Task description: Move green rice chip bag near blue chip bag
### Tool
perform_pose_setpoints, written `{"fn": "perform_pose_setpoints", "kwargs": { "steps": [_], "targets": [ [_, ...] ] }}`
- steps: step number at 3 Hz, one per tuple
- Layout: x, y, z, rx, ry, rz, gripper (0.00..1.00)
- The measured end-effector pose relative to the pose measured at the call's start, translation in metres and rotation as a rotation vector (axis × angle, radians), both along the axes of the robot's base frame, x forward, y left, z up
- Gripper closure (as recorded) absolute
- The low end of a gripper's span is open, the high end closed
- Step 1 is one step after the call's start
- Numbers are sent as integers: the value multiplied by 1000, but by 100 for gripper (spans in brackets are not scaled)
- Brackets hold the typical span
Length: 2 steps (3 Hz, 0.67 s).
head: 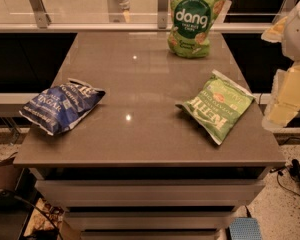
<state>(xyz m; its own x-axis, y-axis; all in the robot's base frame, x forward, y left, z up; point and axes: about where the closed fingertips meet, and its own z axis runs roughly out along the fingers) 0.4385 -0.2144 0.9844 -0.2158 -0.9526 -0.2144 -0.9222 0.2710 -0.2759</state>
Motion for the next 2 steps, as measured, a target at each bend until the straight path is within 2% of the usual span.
{"fn": "perform_pose_setpoints", "kwargs": {
  "steps": [1, 2],
  "targets": [
    [3, 1, 2, 3, -9, 0, 0],
    [17, 1, 8, 22, -40, -28, 0]
  ]
}}
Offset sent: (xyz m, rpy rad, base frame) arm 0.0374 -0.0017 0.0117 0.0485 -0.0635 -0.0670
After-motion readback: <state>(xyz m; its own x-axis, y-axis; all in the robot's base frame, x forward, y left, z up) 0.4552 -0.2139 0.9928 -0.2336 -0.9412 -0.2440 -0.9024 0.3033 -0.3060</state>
